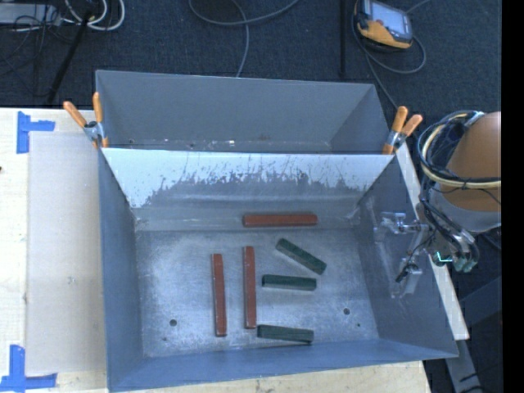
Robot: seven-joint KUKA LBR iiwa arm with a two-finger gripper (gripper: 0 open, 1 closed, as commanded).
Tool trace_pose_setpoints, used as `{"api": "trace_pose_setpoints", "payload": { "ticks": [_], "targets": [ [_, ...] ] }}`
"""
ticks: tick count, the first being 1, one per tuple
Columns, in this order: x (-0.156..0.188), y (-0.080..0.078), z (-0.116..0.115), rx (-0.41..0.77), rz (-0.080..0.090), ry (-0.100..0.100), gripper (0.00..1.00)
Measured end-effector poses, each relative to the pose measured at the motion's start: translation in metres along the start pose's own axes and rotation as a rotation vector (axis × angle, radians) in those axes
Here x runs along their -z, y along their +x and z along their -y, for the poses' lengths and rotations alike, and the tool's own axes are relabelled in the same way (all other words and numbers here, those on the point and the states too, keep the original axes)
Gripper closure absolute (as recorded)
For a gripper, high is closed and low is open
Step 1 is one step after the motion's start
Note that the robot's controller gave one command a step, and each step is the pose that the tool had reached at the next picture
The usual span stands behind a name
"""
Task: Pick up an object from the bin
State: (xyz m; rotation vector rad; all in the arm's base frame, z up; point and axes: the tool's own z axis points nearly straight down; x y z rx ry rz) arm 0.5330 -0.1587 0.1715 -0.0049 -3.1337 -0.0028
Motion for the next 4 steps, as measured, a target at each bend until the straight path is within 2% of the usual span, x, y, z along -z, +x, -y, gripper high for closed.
{"api": "trace_pose_setpoints", "payload": {
  "ticks": [1,2,3,4],
  "targets": [
    [-0.107,-0.003,-0.052,0.115,0.000,-0.002,0.00],
    [-0.103,0.002,-0.139,0.179,0.005,-0.002,0.00],
    [-0.102,0.001,-0.135,0.176,0.005,0.002,1.00],
    [0.055,0.010,-0.156,0.073,0.016,0.002,1.00]
  ]
}}
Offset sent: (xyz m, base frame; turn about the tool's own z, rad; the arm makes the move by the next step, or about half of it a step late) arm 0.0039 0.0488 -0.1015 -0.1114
